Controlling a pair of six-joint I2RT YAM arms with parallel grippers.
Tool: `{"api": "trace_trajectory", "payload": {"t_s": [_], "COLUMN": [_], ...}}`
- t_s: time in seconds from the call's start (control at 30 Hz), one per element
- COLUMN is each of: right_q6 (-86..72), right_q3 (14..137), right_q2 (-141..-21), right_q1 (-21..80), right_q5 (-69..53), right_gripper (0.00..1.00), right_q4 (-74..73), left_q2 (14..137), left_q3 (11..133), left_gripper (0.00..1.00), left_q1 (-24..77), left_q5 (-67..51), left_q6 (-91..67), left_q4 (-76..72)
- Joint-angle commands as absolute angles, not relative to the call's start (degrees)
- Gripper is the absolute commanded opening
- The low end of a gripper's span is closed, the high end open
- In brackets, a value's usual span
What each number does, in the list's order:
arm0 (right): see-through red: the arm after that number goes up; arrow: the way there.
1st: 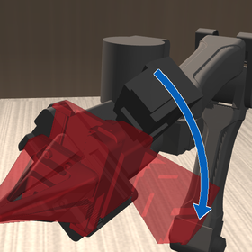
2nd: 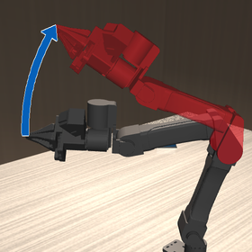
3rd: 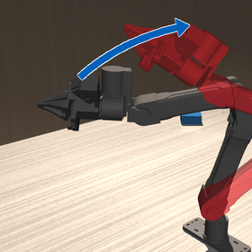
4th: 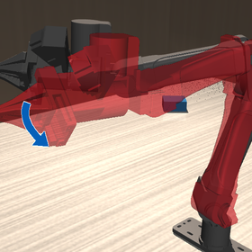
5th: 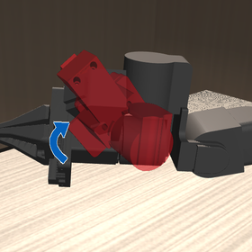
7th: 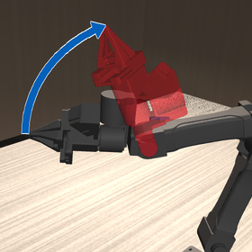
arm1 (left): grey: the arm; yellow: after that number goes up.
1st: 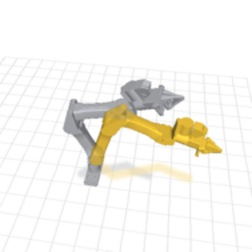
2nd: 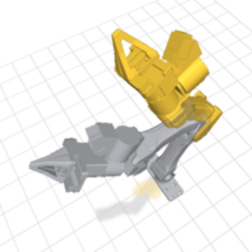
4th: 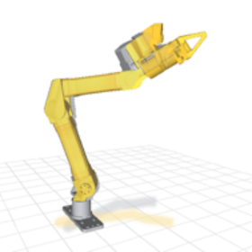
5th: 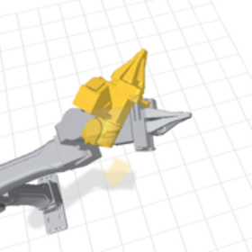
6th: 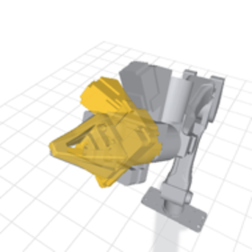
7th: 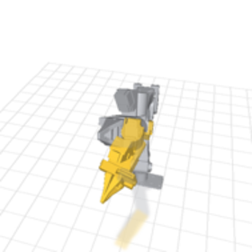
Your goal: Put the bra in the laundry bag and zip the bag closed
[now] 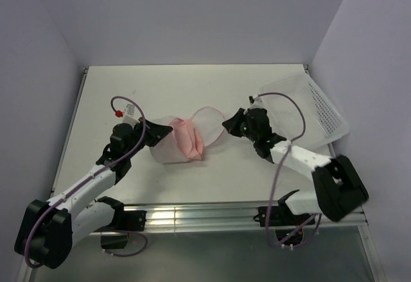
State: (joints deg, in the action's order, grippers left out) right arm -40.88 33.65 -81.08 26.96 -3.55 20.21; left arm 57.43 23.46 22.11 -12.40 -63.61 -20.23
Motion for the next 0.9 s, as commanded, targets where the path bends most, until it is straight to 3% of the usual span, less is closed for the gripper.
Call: {"api": "trace_trajectory", "payload": {"t_s": [0.0,0.2,0.43,0.57,0.7,0.87], "right_q6": [-37.0,-30.3,-25.9,-25.6,-23.8,-25.2], "right_q3": [36.9,57.5,70.2,68.9,70.0,68.6], "right_q2": [-66.4,-58.9,-66.2,-66.0,-74.1,-70.8], "right_q1": [27.1,31.2,39.1,39.9,38.9,39.5], "right_q5": [-0.2,3.3,6.1,5.0,6.9,4.4], "right_gripper": [0.00,0.00,0.00,0.00,0.00,0.00], "right_q4": [17.3,-3.6,-13.7,-11.2,-14.1,-8.3], "left_q2": [56.0,56.2,60.2,57.9,51.0,47.5], "left_q3": [24.1,25.0,25.0,23.8,25.4,26.0], "left_gripper": [0.00,0.00,0.00,0.00,0.00,0.00], "left_q1": [21.2,20.3,20.0,19.9,20.0,20.0], "left_q5": [-13.1,-13.3,-15.9,-17.1,-16.2,-13.6], "left_q6": [-62.0,-62.8,-64.1,-65.0,-64.1,-61.7], "left_q4": [-21.4,-21.2,-24.5,-25.1,-17.8,-10.8]}}
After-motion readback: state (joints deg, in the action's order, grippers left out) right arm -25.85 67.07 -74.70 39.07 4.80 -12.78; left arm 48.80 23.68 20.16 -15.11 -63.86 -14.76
